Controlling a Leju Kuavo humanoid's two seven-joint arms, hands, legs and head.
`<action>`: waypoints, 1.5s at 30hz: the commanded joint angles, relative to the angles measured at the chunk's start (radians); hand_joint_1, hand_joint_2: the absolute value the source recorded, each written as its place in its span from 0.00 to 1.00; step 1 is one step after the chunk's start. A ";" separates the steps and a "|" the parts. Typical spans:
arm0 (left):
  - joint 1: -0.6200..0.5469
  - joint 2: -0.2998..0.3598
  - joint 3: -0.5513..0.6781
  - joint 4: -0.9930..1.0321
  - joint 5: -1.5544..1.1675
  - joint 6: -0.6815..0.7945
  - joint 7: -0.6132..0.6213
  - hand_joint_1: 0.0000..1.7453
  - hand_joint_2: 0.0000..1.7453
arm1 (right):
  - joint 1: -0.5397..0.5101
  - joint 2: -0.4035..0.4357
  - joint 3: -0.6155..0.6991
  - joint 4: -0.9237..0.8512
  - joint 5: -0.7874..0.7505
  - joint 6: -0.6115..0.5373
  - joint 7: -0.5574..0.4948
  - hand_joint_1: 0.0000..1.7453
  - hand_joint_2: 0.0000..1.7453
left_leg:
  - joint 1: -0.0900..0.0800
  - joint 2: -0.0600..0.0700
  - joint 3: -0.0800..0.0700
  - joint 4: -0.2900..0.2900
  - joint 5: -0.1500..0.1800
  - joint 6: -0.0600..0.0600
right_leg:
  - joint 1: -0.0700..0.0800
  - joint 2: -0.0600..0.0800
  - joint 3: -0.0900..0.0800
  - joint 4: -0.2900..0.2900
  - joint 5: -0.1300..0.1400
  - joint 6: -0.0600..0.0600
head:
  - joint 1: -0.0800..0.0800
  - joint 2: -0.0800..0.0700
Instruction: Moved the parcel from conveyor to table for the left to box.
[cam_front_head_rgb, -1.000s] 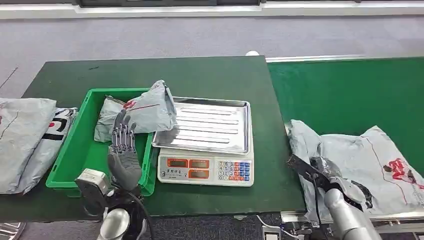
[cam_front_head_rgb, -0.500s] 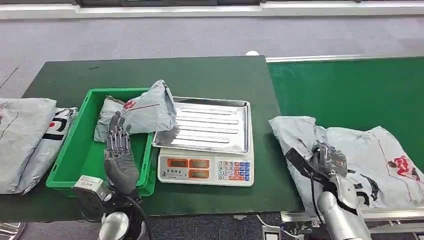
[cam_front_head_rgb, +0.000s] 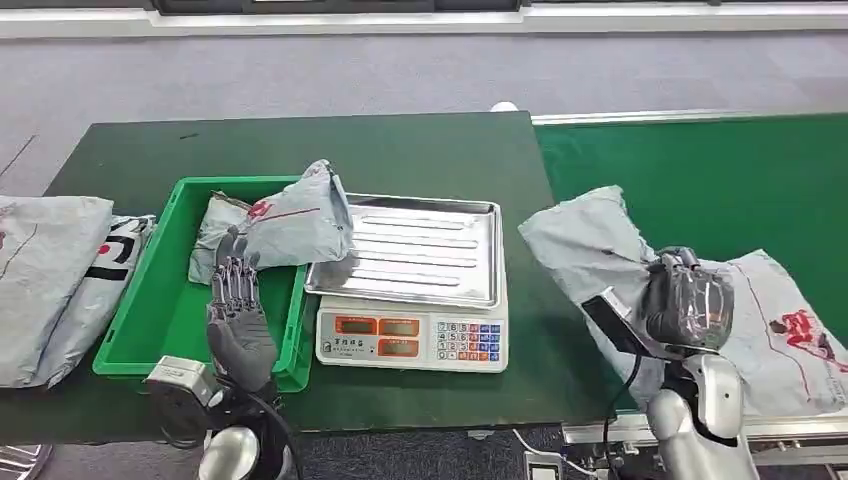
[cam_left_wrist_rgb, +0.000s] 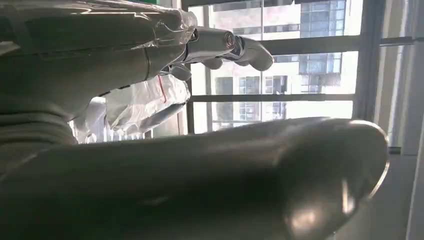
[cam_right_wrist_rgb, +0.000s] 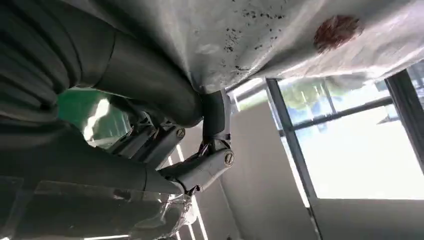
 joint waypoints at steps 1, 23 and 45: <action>-0.057 -0.002 -0.015 0.079 0.007 0.002 0.002 0.00 0.00 | -0.024 0.018 -0.046 -0.076 -0.002 -0.050 -0.032 1.00 1.00 | 0.000 -0.001 0.002 -0.002 0.001 0.000 | 0.000 -0.001 0.002 -0.002 0.000 -0.001 | 0.000 0.000; -0.069 -0.007 -0.047 0.104 0.008 -0.014 0.020 0.00 0.00 | -0.597 -0.020 0.158 0.464 -0.067 0.236 0.108 0.00 1.00 | -0.001 0.010 0.002 -0.002 0.002 0.000 | -0.001 0.009 -0.001 -0.003 0.007 0.000 | 0.000 0.000; -0.011 0.024 -0.028 0.068 -0.040 -0.031 0.077 0.00 0.00 | -0.160 -0.086 0.236 0.399 -0.233 0.531 0.108 0.00 1.00 | 0.001 -0.004 0.001 -0.003 0.003 0.000 | 0.001 -0.004 0.004 -0.003 0.002 0.000 | 0.000 0.000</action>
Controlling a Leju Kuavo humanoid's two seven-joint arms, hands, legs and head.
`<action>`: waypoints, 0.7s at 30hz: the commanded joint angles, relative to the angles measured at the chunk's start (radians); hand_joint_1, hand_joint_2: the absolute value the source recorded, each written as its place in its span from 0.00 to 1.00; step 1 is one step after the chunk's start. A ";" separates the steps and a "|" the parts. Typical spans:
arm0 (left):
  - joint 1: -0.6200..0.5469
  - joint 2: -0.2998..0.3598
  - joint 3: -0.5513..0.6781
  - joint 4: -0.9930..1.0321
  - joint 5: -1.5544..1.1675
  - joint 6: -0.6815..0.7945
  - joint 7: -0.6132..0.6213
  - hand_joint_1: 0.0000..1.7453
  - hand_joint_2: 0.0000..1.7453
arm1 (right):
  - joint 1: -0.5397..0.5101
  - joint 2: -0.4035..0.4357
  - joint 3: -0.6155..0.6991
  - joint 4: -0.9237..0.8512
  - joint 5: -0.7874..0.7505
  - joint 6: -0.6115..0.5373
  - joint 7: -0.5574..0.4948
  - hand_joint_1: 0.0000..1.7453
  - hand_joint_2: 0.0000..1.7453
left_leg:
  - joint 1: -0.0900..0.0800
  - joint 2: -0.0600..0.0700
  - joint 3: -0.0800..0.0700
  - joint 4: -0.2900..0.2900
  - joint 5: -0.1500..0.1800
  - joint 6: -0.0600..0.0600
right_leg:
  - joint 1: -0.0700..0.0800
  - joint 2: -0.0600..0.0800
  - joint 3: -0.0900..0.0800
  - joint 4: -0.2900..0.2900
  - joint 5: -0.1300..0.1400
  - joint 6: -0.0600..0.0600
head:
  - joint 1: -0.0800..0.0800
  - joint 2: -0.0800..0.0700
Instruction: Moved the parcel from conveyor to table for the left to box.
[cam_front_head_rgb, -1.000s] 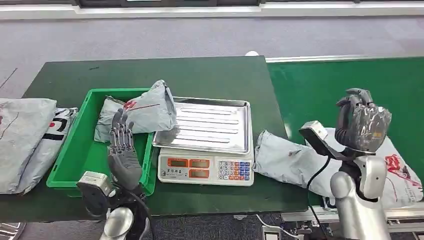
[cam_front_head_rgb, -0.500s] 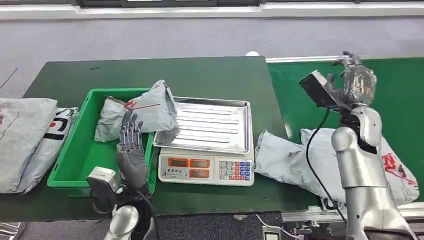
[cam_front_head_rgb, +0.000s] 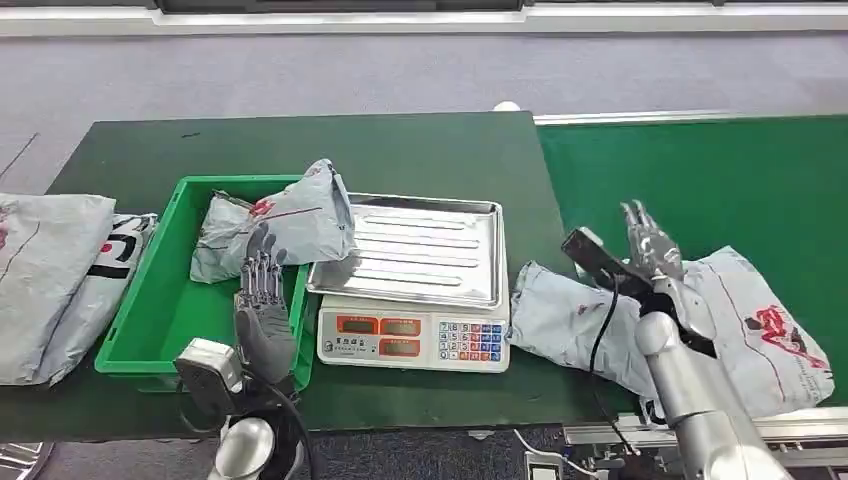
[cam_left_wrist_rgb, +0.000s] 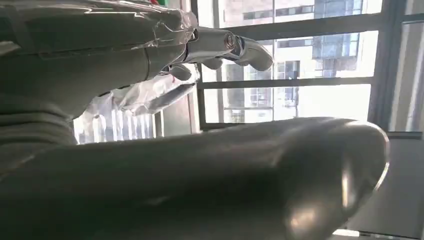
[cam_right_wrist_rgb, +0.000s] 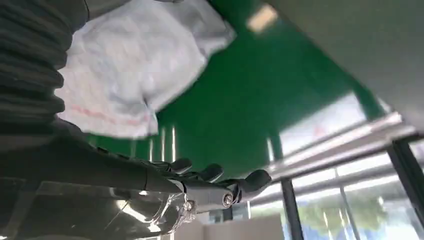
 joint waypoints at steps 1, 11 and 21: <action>0.021 0.040 0.004 0.014 -0.025 -0.002 0.034 0.00 0.00 | 0.221 -0.059 0.112 -0.077 -0.092 0.117 -0.028 0.00 1.00 | 0.001 -0.003 0.004 -0.003 0.000 0.000 | 0.001 -0.003 0.005 -0.003 -0.001 -0.001 | 0.000 0.000; 0.006 0.028 0.038 0.013 -0.052 -0.017 0.045 0.00 0.00 | 0.267 -0.029 0.156 -0.182 -0.079 0.186 -0.004 0.00 1.00 | 0.001 0.001 0.006 -0.002 -0.003 -0.001 | 0.001 0.000 0.004 -0.002 -0.002 -0.002 | 0.000 0.000; 0.005 0.022 0.047 0.006 -0.061 -0.026 0.051 0.00 0.00 | 0.216 -0.012 0.196 -0.070 -0.137 0.199 -0.110 1.00 1.00 | 0.002 0.009 0.010 -0.003 -0.003 -0.002 | 0.002 0.008 0.006 -0.003 -0.001 -0.002 | 0.000 0.000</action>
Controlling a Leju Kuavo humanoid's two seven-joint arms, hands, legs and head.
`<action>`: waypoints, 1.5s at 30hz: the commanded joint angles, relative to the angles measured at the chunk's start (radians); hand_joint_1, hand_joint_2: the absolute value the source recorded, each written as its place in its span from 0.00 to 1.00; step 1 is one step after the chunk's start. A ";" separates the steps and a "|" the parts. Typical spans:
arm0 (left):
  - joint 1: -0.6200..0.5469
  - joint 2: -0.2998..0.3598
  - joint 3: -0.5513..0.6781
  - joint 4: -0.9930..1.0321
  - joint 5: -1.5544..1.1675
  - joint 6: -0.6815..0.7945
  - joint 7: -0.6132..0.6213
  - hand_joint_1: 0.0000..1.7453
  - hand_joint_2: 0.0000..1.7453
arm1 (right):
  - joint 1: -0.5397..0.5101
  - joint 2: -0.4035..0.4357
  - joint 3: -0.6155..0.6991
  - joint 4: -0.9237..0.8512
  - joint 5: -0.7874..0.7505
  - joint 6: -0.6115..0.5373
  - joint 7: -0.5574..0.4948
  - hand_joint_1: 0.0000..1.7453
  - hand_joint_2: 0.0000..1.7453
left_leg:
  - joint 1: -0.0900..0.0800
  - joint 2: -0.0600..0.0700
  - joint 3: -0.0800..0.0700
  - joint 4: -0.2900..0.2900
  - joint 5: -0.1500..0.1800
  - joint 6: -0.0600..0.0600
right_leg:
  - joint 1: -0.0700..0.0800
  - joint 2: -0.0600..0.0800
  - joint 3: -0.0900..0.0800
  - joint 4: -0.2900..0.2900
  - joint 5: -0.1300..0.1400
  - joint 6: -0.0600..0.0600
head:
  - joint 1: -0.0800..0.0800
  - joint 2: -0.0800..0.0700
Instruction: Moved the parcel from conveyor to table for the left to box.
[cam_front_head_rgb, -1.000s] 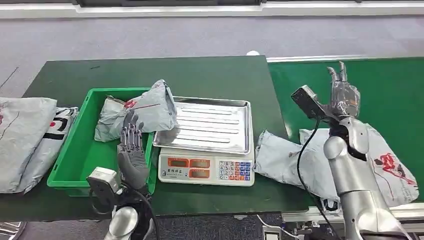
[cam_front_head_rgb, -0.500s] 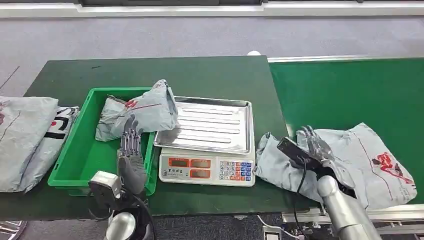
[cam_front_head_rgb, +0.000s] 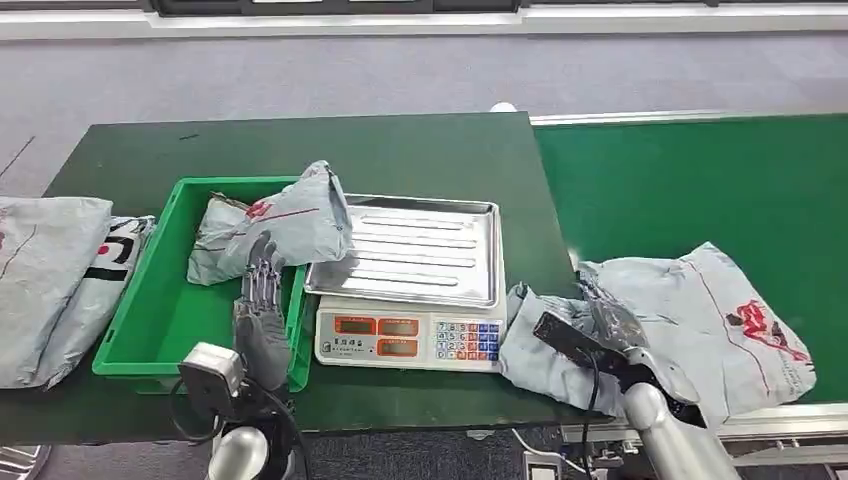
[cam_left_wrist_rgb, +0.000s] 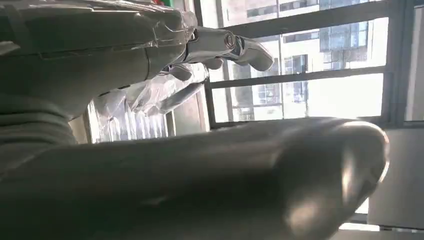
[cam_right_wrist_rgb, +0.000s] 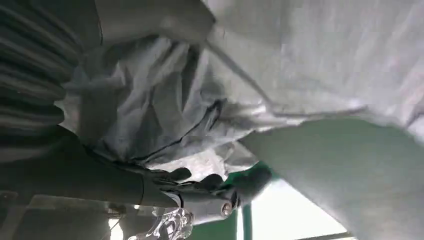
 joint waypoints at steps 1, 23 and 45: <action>-0.021 0.005 0.037 0.027 -0.010 -0.011 0.010 0.00 0.00 | -0.012 0.009 0.090 0.086 -0.048 -0.006 -0.043 1.00 1.00 | 0.000 0.002 0.002 -0.002 0.000 -0.001 | 0.000 0.002 0.002 -0.002 0.001 -0.001 | 0.000 0.000; -0.003 0.006 0.029 0.007 -0.014 0.004 0.023 0.00 0.00 | 0.084 -0.030 -0.002 -0.227 -0.074 -0.126 -0.048 1.00 1.00 | -0.001 0.000 0.000 -0.001 -0.001 0.000 | -0.001 0.001 0.000 0.000 -0.001 0.000 | 0.000 0.000; -0.047 -0.001 0.019 0.091 0.011 -0.025 -0.033 0.00 0.00 | 0.214 0.047 -0.131 -0.679 -0.124 -0.335 -0.200 1.00 1.00 | 0.000 -0.002 0.001 -0.002 0.000 0.000 | 0.000 -0.001 0.001 -0.002 -0.001 -0.001 | 0.000 0.000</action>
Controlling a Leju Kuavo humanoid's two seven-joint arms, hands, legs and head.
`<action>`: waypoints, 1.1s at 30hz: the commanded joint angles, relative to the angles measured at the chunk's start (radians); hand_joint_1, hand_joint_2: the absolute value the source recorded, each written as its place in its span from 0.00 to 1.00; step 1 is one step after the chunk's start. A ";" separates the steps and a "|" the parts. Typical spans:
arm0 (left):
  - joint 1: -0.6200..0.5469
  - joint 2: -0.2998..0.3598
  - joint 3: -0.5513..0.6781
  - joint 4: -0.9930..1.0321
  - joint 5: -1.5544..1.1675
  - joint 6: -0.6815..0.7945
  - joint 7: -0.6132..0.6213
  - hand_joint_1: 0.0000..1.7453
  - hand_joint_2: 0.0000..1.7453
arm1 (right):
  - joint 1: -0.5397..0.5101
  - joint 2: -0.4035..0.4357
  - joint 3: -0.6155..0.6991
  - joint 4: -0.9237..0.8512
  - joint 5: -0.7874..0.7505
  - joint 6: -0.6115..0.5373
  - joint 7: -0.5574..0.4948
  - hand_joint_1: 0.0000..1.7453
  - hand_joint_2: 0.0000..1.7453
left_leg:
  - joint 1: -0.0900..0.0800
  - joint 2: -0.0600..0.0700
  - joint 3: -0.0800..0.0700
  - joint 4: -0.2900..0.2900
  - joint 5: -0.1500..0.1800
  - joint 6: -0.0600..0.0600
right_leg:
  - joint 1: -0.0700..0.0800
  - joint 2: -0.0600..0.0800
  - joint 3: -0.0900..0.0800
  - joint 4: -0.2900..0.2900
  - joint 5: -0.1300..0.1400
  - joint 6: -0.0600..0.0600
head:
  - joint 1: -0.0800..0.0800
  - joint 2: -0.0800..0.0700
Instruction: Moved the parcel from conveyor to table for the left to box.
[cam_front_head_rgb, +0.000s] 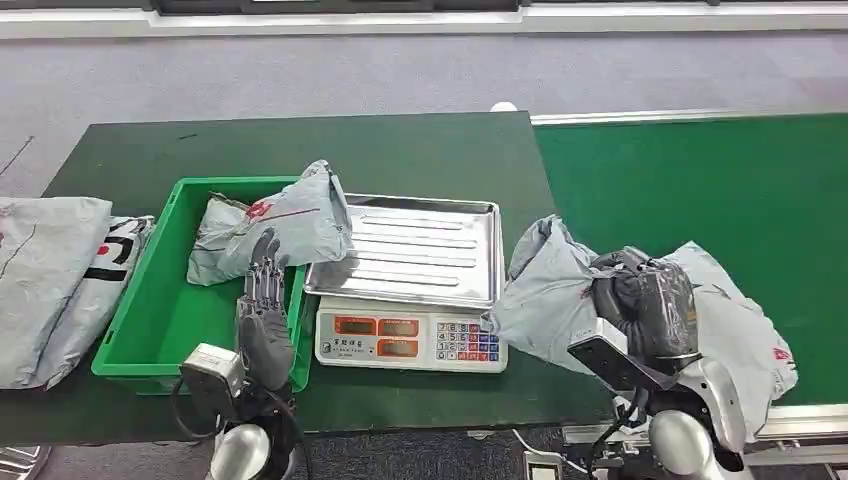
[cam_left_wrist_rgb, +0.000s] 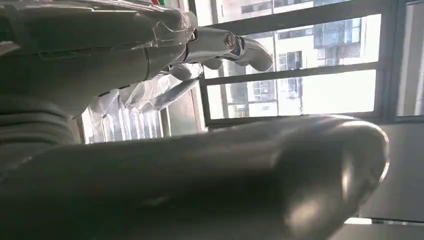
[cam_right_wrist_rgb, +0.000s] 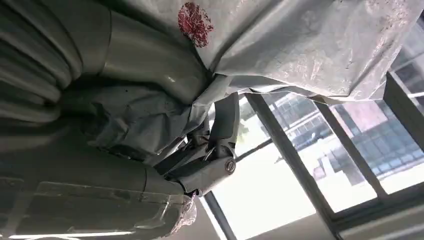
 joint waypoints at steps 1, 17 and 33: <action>-0.044 0.006 0.018 0.088 0.014 -0.010 -0.013 0.00 0.00 | -0.011 0.061 -0.037 -0.015 -0.023 0.016 -0.036 1.00 1.00 | 0.000 0.000 0.002 -0.001 0.000 0.000 | 0.000 0.000 0.001 -0.001 0.000 -0.001 | 0.000 0.000; -0.080 0.009 -0.046 0.104 0.072 0.023 -0.056 0.00 0.00 | -0.985 0.199 0.179 1.136 0.110 -0.108 0.011 1.00 1.00 | -0.001 0.023 -0.003 -0.001 0.002 -0.001 | -0.001 0.022 -0.003 -0.001 0.011 -0.001 | 0.000 0.000; -0.096 -0.011 -0.081 0.088 0.081 0.026 -0.077 0.00 0.00 | -0.941 0.374 0.243 1.243 0.070 -0.118 -0.011 1.00 1.00 | 0.002 0.004 -0.002 -0.002 0.009 -0.003 | 0.003 0.005 -0.003 -0.001 0.010 -0.004 | 0.000 0.000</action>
